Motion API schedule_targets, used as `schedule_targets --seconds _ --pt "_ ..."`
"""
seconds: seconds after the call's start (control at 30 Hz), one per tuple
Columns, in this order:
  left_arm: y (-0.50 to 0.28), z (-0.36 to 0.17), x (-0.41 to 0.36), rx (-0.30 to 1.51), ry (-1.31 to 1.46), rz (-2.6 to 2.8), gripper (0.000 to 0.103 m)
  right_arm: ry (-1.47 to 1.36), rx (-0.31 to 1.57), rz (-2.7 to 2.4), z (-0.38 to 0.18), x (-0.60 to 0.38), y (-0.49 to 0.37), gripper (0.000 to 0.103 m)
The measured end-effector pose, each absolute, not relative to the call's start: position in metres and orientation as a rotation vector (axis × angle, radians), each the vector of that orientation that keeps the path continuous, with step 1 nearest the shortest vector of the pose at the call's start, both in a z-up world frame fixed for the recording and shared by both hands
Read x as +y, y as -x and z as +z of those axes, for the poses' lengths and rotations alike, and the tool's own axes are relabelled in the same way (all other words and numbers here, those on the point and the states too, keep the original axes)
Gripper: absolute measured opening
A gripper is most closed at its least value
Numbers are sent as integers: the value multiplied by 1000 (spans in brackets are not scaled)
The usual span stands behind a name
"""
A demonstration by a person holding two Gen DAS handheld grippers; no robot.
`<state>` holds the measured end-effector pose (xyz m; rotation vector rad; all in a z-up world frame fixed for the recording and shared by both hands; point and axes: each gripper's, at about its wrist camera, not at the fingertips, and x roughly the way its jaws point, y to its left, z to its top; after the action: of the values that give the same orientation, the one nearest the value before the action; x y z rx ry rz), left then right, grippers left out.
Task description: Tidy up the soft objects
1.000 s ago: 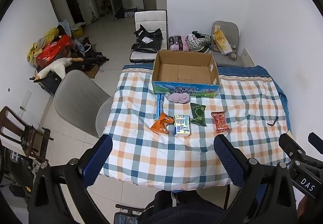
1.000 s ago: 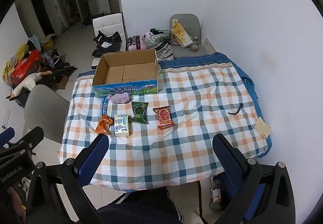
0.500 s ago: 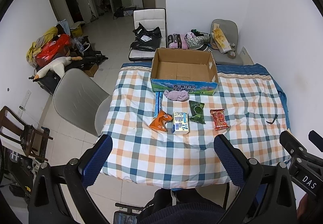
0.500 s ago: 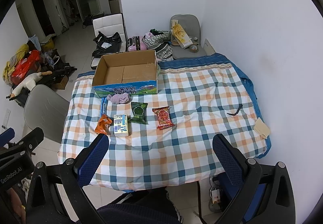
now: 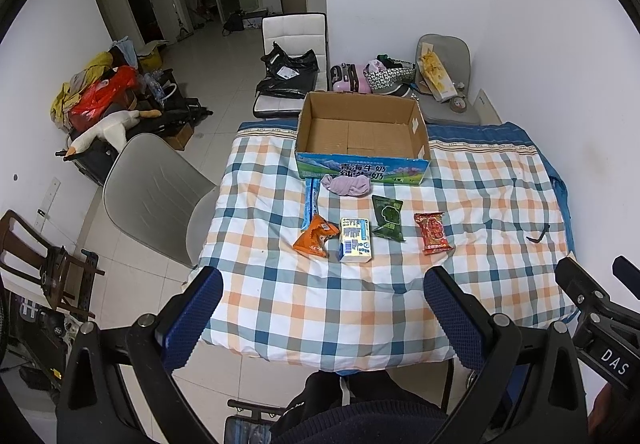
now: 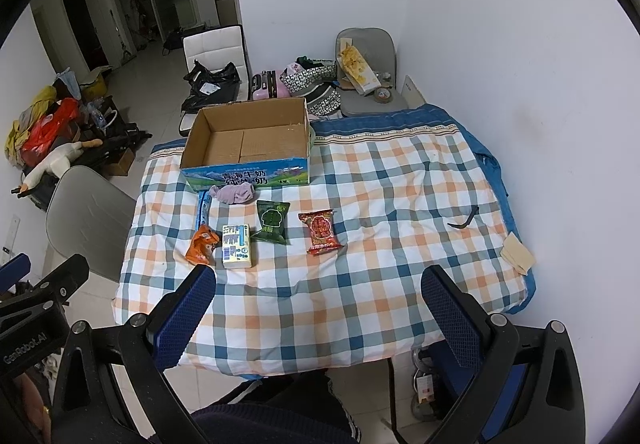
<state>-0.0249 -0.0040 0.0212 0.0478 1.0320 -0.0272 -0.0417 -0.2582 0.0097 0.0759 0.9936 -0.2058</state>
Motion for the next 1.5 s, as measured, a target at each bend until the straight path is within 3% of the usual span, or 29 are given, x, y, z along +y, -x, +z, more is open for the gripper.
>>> schedule_targets --seconds 1.23,1.5 --pt "2 31 -4 1036 -34 -20 103 -67 979 -199 36 -266 29 103" --pt "-28 -7 -1 1083 7 -19 103 -75 1006 -180 15 -265 14 103"
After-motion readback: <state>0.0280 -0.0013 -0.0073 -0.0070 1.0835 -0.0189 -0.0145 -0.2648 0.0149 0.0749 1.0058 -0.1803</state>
